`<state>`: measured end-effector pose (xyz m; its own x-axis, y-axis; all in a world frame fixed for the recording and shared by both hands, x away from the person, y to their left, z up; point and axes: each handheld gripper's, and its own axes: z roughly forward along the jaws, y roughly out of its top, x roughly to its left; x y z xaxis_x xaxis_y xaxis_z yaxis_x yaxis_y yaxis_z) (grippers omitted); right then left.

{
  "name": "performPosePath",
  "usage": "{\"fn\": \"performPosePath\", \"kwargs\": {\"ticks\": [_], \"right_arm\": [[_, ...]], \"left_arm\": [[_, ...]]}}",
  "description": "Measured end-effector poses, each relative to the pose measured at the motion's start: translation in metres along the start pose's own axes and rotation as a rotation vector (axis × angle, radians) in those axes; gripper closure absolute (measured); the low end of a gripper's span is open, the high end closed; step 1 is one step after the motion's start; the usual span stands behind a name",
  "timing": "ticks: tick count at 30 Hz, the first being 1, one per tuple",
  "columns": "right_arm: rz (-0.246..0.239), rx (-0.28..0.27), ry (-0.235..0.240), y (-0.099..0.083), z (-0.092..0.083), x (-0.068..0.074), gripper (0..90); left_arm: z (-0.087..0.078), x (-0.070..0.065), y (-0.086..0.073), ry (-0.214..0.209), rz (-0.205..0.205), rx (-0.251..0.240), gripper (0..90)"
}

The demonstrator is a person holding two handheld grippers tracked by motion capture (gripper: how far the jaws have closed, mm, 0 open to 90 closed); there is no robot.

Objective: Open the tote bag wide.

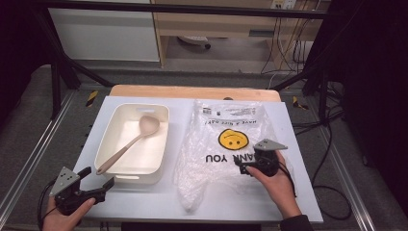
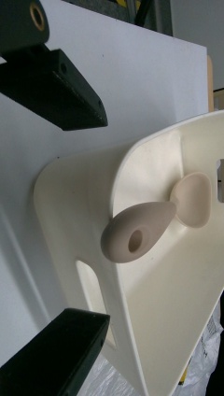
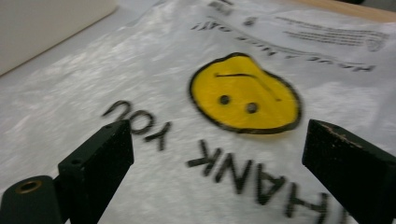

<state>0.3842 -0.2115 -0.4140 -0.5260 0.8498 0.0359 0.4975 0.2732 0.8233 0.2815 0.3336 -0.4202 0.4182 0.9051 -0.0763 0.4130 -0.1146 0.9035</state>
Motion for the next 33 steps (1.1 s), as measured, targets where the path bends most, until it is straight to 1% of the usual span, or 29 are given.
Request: {"fn": "performPosePath", "kwargs": {"ticks": [2,3,4,5,6,7,8,10,11,15,16,17,19,20,21,23,25,26,27,28,29,30,31,32,33], "right_arm": [[0.013,-0.003,-0.043,0.004,-0.001,-0.016,13.0],[0.025,-0.003,-0.055,0.007,-0.002,-0.024,14.2],[0.03,-0.004,-0.083,0.011,-0.004,-0.042,20.4],[0.032,0.0,-0.096,0.013,-0.004,-0.052,23.2],[0.032,0.0,-0.096,0.013,-0.004,-0.052,23.2],[0.031,0.021,-0.128,0.015,-0.002,-0.069,28.0],[0.031,0.021,-0.128,0.015,-0.002,-0.069,28.0],[0.029,0.042,-0.15,0.015,0.002,-0.085,32.1],[0.037,0.056,-0.168,0.012,0.007,-0.1,36.0],[0.079,0.078,-0.189,0.006,0.016,-0.124,37.1],[0.079,0.078,-0.189,0.006,0.016,-0.124,37.1],[0.086,0.098,-0.193,0.003,0.02,-0.132,36.5],[0.084,0.119,-0.191,0.0,0.024,-0.138,35.7],[0.092,0.127,-0.188,-0.002,0.025,-0.14,35.6],[0.103,0.133,-0.175,-0.004,0.027,-0.142,35.6],[0.101,0.147,-0.155,-0.007,0.03,-0.143,36.1],[0.099,0.156,-0.135,-0.009,0.033,-0.143,38.5],[0.1,0.16,-0.126,-0.01,0.035,-0.143,41.0],[0.098,0.161,-0.121,-0.011,0.036,-0.143,46.4],[0.098,0.161,-0.121,-0.011,0.036,-0.143,46.4],[0.097,0.158,-0.1,-0.012,0.036,-0.142,55.6],[0.097,0.158,-0.1,-0.012,0.036,-0.142,55.6],[0.091,0.153,-0.091,-0.014,0.037,-0.141,65.4],[0.084,0.155,-0.085,-0.014,0.037,-0.141,69.0],[0.083,0.152,-0.082,-0.015,0.037,-0.141,75.5]], "left_arm": [[-0.001,0.0,0.0,0.002,0.004,-0.001,5.5],[-0.001,0.0,0.0,0.003,0.004,-0.002,5.5],[-0.001,0.0,0.0,0.002,0.001,-0.003,5.5],[-0.001,0.0,-0.001,0.003,0.0,-0.003,5.5],[-0.001,0.0,-0.001,0.003,-0.003,-0.003,5.5],[-0.001,0.001,-0.001,0.003,-0.001,-0.003,5.5],[-0.002,0.001,-0.001,0.004,0.0,-0.002,5.5],[-0.001,0.001,-0.001,0.004,-0.001,0.0,5.5],[-0.001,0.001,-0.001,0.003,-0.001,0.001,5.5],[-0.001,0.001,-0.002,0.003,-0.004,0.002,5.5],[-0.001,0.001,-0.002,0.003,-0.004,0.002,5.5],[-0.002,0.001,-0.002,0.006,-0.002,0.005,5.5],[-0.002,0.001,-0.002,0.007,-0.003,0.005,5.5],[-0.002,0.001,-0.002,0.007,-0.003,0.005,5.5],[-0.001,0.001,-0.002,0.006,-0.004,0.006,5.5],[-0.001,0.001,-0.002,0.007,-0.004,0.007,5.5],[-0.001,0.001,-0.002,0.007,-0.006,0.009,5.5],[-0.001,0.001,-0.002,0.007,-0.006,0.009,5.5],[-0.001,0.001,-0.002,0.009,-0.005,0.01,5.5],[-0.001,0.001,-0.003,0.009,-0.006,0.009,5.5],[-0.001,0.001,-0.003,0.01,-0.007,0.009,5.5],[-0.001,0.002,-0.003,0.01,-0.006,0.01,5.5],[-0.001,0.002,-0.003,0.011,-0.01,0.01,5.5],[-0.001,0.002,-0.003,0.011,-0.008,0.011,5.5],[-0.001,0.002,-0.003,0.01,-0.012,0.013,5.5]]}}
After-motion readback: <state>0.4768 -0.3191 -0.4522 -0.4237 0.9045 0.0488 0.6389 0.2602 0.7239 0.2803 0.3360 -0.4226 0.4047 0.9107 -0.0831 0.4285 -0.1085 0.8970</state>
